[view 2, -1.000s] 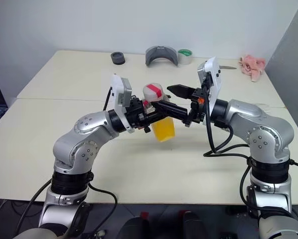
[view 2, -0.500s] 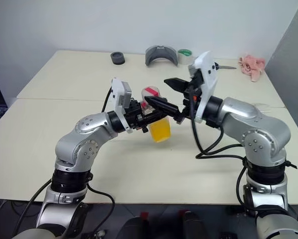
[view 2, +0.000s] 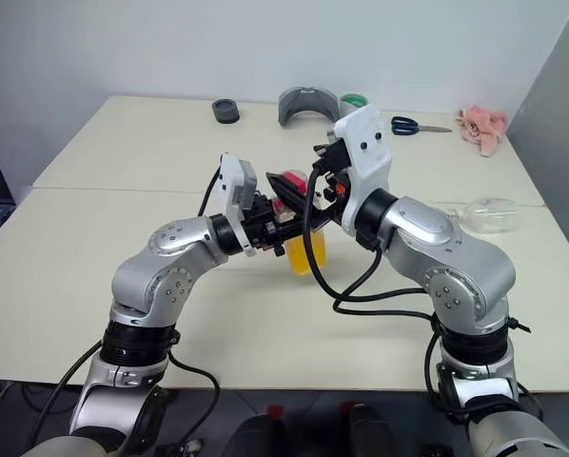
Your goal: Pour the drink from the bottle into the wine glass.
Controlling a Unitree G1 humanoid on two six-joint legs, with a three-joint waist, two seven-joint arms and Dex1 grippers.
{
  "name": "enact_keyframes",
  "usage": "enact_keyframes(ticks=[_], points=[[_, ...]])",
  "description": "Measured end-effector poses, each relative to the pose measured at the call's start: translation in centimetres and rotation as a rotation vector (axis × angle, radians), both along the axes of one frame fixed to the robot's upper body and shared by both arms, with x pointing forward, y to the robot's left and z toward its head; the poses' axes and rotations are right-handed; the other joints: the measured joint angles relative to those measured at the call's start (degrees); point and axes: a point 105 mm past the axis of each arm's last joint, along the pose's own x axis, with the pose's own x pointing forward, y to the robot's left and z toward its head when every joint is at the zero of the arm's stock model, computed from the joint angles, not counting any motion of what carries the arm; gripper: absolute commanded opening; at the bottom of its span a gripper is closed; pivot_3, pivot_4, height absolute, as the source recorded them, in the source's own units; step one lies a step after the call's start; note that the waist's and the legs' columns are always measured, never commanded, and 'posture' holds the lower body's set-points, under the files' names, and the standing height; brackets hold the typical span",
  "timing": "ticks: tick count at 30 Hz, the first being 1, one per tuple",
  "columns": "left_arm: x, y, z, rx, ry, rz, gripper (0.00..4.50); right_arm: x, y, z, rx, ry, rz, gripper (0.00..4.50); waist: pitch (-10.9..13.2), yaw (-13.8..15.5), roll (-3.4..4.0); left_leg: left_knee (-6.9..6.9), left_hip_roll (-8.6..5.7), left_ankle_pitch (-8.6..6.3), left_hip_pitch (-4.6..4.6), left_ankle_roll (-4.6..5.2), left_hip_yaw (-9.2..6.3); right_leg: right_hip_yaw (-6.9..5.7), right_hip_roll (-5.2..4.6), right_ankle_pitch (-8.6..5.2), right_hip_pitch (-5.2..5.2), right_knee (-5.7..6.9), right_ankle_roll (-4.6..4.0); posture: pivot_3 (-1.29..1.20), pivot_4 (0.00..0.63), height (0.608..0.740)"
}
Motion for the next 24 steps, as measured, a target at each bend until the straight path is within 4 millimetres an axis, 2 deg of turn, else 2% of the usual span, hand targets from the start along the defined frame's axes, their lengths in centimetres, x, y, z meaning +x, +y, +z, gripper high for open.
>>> enact_keyframes(ticks=[6, 7, 12, 13, 15, 16, 20, 22, 23, 24], points=[[-0.15, -0.14, 0.04, 0.001, -0.005, -0.017, 1.87, -0.34, -0.01, -0.09, -0.009, -0.002, 0.000, 4.50, 0.00, -0.01, 0.00, 0.00, 0.00, 0.00, 0.00, 0.01, 0.01, 0.00, 0.00, 0.00, 0.00, 0.00, 0.00, 0.00, 0.150, 0.740], [-0.17, -0.15, 0.04, 0.002, -0.006, -0.018, 1.87, -0.38, 0.00, -0.14, -0.011, -0.001, 0.003, 4.32, 0.00, -0.01, 0.00, 0.00, 0.00, -0.01, 0.00, 0.01, 0.00, 0.00, 0.00, 0.00, 0.00, -0.01, 0.00, 0.00, 0.150, 0.740], [-0.17, -0.15, 0.03, 0.001, -0.006, -0.018, 1.87, -0.41, -0.05, -0.42, -0.015, 0.007, 0.008, 4.32, 0.00, -0.01, 0.00, 0.00, -0.01, -0.01, 0.00, 0.01, 0.00, 0.00, 0.01, 0.00, 0.00, -0.01, 0.00, 0.00, 0.150, 0.740], [-0.16, -0.15, 0.04, 0.001, -0.006, -0.018, 1.87, -0.42, -0.03, -0.46, -0.016, 0.009, 0.011, 4.11, 0.00, -0.02, 0.00, 0.00, -0.01, -0.01, 0.00, 0.01, 0.01, 0.01, 0.01, 0.00, 0.00, -0.01, 0.00, 0.00, 0.150, 0.740], [-0.16, -0.15, 0.04, 0.001, -0.006, -0.018, 1.87, -0.50, 0.05, -0.48, -0.017, 0.009, 0.021, 4.07, 0.00, -0.02, 0.00, 0.00, -0.01, -0.01, 0.00, 0.01, 0.00, 0.00, 0.01, 0.00, 0.00, -0.01, 0.00, 0.00, 0.150, 0.740], [-0.16, -0.14, 0.03, 0.001, -0.006, -0.017, 1.87, -0.52, 0.06, -0.49, -0.017, 0.009, 0.023, 3.64, 0.00, -0.02, 0.00, 0.00, -0.01, -0.01, 0.00, 0.01, 0.00, 0.00, 0.01, 0.00, 0.00, -0.01, 0.00, 0.00, 0.150, 0.740], [-0.11, -0.13, 0.03, 0.001, -0.005, -0.012, 1.87, -0.91, 0.59, -0.59, -0.021, 0.012, 0.062, 2.64, 0.00, -0.03, 0.00, 0.00, 0.00, -0.01, 0.00, 0.01, -0.01, 0.00, 0.01, 0.00, 0.00, -0.01, 0.00, 0.00, 0.150, 0.740], [-0.09, -0.13, 0.03, 0.001, -0.005, -0.010, 1.87, -0.96, 0.64, -0.59, -0.021, 0.011, 0.064, 2.64, 0.00, -0.02, 0.00, 0.00, -0.01, -0.01, 0.00, 0.01, 0.00, 0.00, 0.01, 0.00, 0.00, -0.01, 0.00, 0.00, 0.150, 0.740], [-0.09, -0.12, 0.03, 0.001, -0.005, -0.009, 1.87, -0.94, 0.61, -0.59, -0.022, 0.011, 0.063, 2.29, 0.00, -0.02, 0.00, 0.00, -0.01, -0.01, 0.00, 0.01, 0.00, 0.00, 0.01, 0.00, 0.01, -0.01, 0.00, 0.00, 0.150, 0.740], [-0.07, -0.12, 0.03, 0.001, -0.005, -0.008, 1.87, -0.97, 0.64, -0.60, -0.022, 0.011, 0.066, 2.22, 0.00, -0.02, 0.00, 0.00, -0.01, -0.01, 0.00, 0.01, 0.00, 0.00, 0.01, 0.00, 0.00, -0.01, 0.00, 0.00, 0.150, 0.740]])
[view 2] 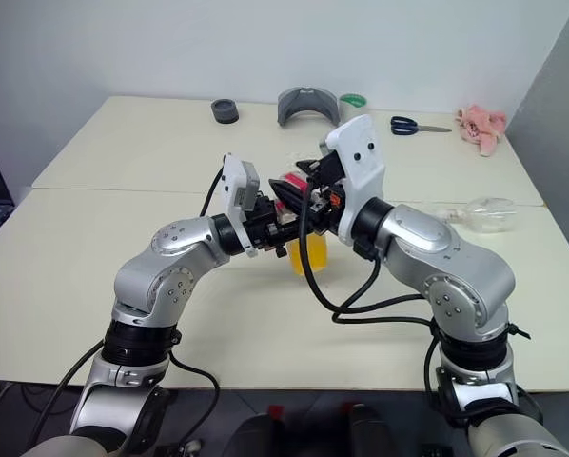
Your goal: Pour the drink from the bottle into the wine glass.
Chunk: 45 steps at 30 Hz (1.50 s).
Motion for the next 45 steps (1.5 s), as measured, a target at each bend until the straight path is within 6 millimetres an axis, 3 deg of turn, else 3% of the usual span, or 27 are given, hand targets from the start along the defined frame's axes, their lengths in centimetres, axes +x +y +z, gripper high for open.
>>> enact_keyframes(ticks=[2, 16, 31, 45], points=[[0.0, 0.0, 0.0, -0.001, 0.000, 0.004, 1.87, 0.0, 0.0, 0.0, 0.000, 0.000, 0.004, 1.87, 0.00, 0.00, 0.00, 0.00, 0.01, 0.00, 0.00, 0.00, -0.01, -0.01, 0.00, 0.00, 0.00, 0.00, 0.00, 0.00, 0.150, 0.740], [-0.1, -0.1, 0.0, 0.006, 0.009, 0.016, 1.87, 0.3, -0.2, 0.0, -0.022, -0.005, 0.056, 1.85, 0.00, 0.00, 0.00, 0.00, 0.00, 0.00, 0.00, 0.00, -0.01, -0.01, 0.00, 0.00, 0.00, -0.01, 0.00, 0.00, 0.150, 0.740], [-1.9, -0.2, 1.0, 0.008, -0.003, -0.010, 1.87, 0.6, -1.2, 1.0, -0.049, -0.008, 0.468, 1.85, 0.01, -0.01, 0.01, 0.01, 0.02, 0.00, 0.00, 0.01, -0.03, -0.04, 0.01, 0.00, 0.02, -0.03, 0.00, 0.00, 0.150, 0.740], [-2.9, 1.0, 1.8, -0.024, 0.034, -0.004, 1.87, 1.3, 0.7, 1.6, -0.056, -0.032, 0.745, 1.85, 0.03, 0.01, 0.05, 0.03, 0.00, 0.00, 0.02, 0.00, -0.05, -0.10, -0.05, 0.01, 0.02, 0.01, -0.01, 0.00, 0.150, 0.740]])
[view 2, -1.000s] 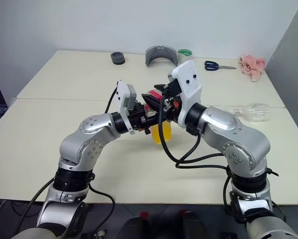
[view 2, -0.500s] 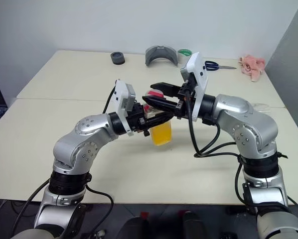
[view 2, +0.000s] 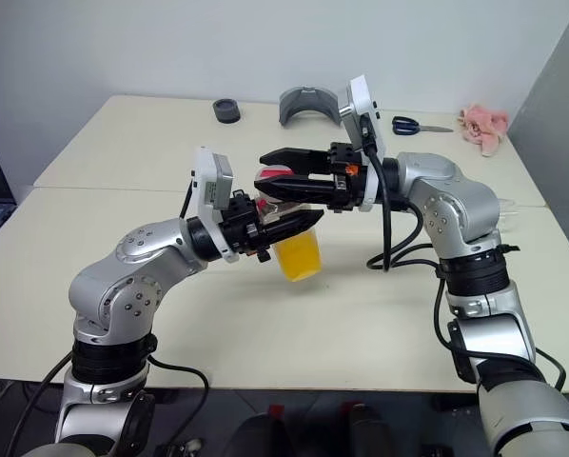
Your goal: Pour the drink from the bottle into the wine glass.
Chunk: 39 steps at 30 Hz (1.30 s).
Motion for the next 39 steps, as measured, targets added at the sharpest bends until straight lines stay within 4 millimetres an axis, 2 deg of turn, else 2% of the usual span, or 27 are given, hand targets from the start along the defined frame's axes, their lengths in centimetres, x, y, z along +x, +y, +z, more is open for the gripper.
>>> enact_keyframes(ticks=[1, 8, 9, 15, 20, 26, 31, 39], points=[[0.0, 0.1, 0.0, 0.001, 0.002, 0.003, 1.87, 0.0, 0.0, 0.0, -0.003, -0.001, 0.008, 1.85, 0.00, 0.00, 0.00, 0.00, 0.00, 0.00, 0.00, 0.00, -0.01, -0.01, -0.01, 0.00, 0.00, 0.00, 0.00, 0.00, 0.150, 0.740], [-0.8, -0.6, -0.1, 0.012, 0.010, -0.054, 1.87, 0.2, 0.2, -1.0, -0.069, 0.002, 0.030, 4.26, 0.01, 0.02, 0.01, 0.01, 0.00, 0.01, 0.00, -0.01, -0.03, -0.02, -0.08, 0.01, -0.01, 0.06, -0.01, 0.00, 0.150, 0.740], [-0.8, -0.6, -0.1, 0.012, 0.009, -0.055, 1.87, 0.3, 0.0, -1.1, -0.077, 0.006, 0.022, 4.48, 0.01, 0.02, 0.01, 0.01, 0.00, 0.01, 0.00, -0.01, -0.03, -0.03, -0.09, 0.01, -0.01, 0.06, -0.01, 0.00, 0.150, 0.740], [-0.7, 0.2, -1.0, 0.044, -0.003, -0.036, 1.87, -0.1, -2.2, -2.1, -0.147, 0.051, -0.061, 4.48, 0.01, 0.04, 0.02, 0.01, 0.01, 0.00, 0.00, -0.01, -0.04, -0.02, -0.10, 0.01, -0.01, 0.05, -0.01, 0.00, 0.150, 0.740], [0.2, 0.7, -1.6, 0.062, -0.017, 0.002, 1.87, -1.0, -3.1, -1.5, -0.110, 0.053, -0.183, 4.48, 0.02, 0.04, 0.03, 0.01, 0.00, 0.00, 0.00, 0.00, -0.04, -0.01, -0.07, 0.00, 0.00, 0.07, -0.01, 0.00, 0.150, 0.740], [2.3, 1.3, -2.8, 0.094, -0.033, 0.109, 1.87, -1.2, -2.4, -0.7, -0.022, 0.032, -0.498, 4.48, 0.02, -0.04, 0.03, 0.02, 0.00, 0.00, 0.00, -0.01, 0.00, 0.05, -0.03, 0.00, -0.07, 0.19, -0.01, 0.00, 0.150, 0.740], [2.9, 1.0, -2.8, 0.083, -0.041, 0.120, 1.87, -0.3, -2.5, -1.2, 0.013, 0.043, -0.738, 4.48, 0.01, 0.03, 0.03, 0.04, -0.04, 0.01, -0.01, -0.02, 0.02, 0.05, -0.02, 0.00, -0.07, 0.20, -0.01, 0.00, 0.150, 0.740], [3.3, 0.2, -2.4, 0.072, -0.049, 0.090, 1.87, -0.4, -1.5, -1.3, 0.062, 0.068, -0.812, 4.48, 0.01, -0.15, 0.03, 0.03, 0.00, 0.01, -0.01, -0.01, 0.04, 0.08, 0.06, 0.00, -0.11, 0.23, -0.01, 0.00, 0.150, 0.740]])
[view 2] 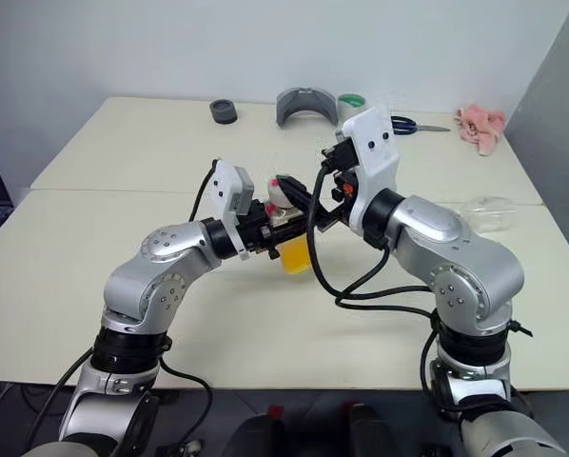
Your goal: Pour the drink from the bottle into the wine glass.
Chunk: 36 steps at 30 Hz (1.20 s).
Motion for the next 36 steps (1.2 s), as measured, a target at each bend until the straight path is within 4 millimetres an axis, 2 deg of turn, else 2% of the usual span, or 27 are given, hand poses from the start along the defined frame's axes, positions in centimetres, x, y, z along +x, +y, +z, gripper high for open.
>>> enact_keyframes(ticks=[6, 17, 20, 26, 36], points=[[0.3, -0.4, 0.3, -0.011, -0.012, -0.010, 1.87, -0.7, 0.8, 0.1, 0.025, 0.009, 0.020, 4.48, 0.00, 0.10, 0.00, 0.00, -0.02, 0.00, -0.01, 0.00, 0.00, -0.01, -0.01, 0.00, 0.01, -0.02, 0.00, 0.00, 0.150, 0.740], [0.4, -0.7, 0.4, -0.017, -0.015, -0.019, 1.87, -0.5, 1.2, -0.2, 0.015, 0.017, 0.025, 4.48, 0.00, 0.03, 0.00, 0.00, -0.02, -0.01, -0.01, 0.01, 0.00, 0.00, 0.00, 0.00, 0.01, -0.03, 0.00, 0.00, 0.150, 0.740], [0.4, -0.7, 0.4, -0.016, -0.014, -0.018, 1.87, -0.4, 1.3, -0.3, 0.020, 0.018, 0.028, 3.95, 0.00, 0.03, 0.00, 0.00, -0.02, -0.01, -0.01, 0.01, 0.00, 0.00, 0.00, 0.00, 0.01, -0.03, 0.00, 0.00, 0.150, 0.740], [0.4, -0.7, 0.4, -0.015, -0.012, -0.018, 1.87, -0.5, 1.4, -0.3, 0.024, 0.015, 0.045, 1.81, 0.00, 0.03, 0.00, 0.00, -0.02, -0.01, -0.01, 0.01, 0.00, 0.00, 0.00, 0.00, 0.01, -0.03, 0.00, 0.00, 0.150, 0.740], [0.2, -0.7, 0.5, -0.015, -0.020, -0.014, 1.87, -0.6, 1.3, -0.2, 0.018, 0.005, 0.065, 1.78, 0.00, 0.03, 0.00, 0.00, -0.02, -0.01, -0.01, 0.02, 0.00, 0.00, 0.00, 0.00, 0.01, -0.04, 0.01, 0.00, 0.150, 0.740]])
